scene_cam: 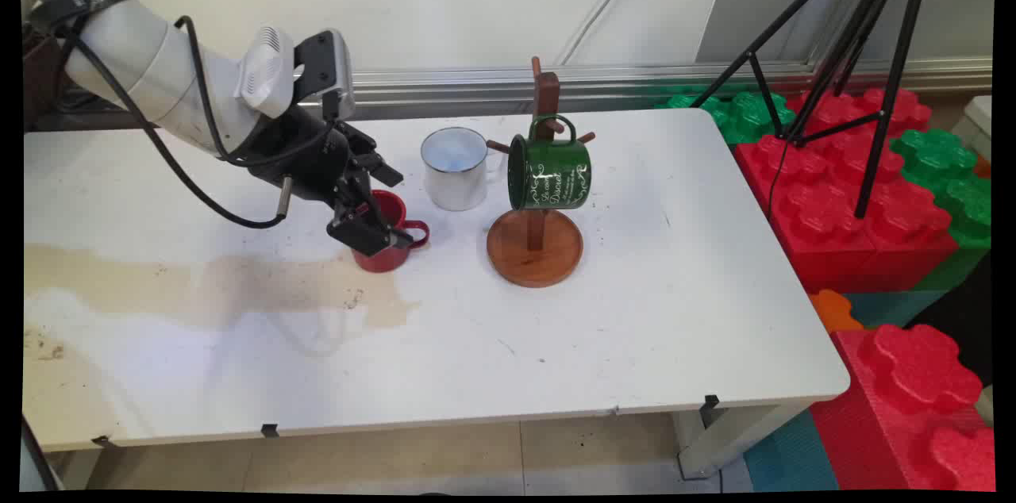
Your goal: Pick up the green mug from the rack
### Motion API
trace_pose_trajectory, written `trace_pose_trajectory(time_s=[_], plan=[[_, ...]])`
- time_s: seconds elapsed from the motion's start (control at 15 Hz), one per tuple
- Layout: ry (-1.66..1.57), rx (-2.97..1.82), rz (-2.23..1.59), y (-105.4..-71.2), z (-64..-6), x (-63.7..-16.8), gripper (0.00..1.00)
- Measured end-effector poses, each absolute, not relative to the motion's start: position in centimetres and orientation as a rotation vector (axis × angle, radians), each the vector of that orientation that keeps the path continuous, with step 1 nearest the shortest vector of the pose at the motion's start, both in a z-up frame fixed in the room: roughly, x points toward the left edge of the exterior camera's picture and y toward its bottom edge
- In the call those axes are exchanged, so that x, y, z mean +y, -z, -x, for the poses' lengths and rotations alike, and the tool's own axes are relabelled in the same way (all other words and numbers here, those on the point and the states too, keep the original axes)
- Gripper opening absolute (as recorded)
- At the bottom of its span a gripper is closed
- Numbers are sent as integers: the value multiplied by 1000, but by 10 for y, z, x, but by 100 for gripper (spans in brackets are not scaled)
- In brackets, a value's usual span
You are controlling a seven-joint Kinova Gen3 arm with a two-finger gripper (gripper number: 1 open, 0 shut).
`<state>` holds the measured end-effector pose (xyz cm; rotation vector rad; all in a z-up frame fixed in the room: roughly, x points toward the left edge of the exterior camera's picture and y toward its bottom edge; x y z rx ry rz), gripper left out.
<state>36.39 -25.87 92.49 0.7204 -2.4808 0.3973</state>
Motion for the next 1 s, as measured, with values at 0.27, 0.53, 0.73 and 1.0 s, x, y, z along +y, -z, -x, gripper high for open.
trace_pose_trajectory(time_s=[0.27,0.53,0.73,1.0], plan=[[-400,-2466,-743,-931,-365,-254,100],[-400,-2434,-780,-938,-366,-248,100],[-387,-2399,-809,-943,-365,-241,100],[-361,-2341,-828,-950,-358,-233,100]])
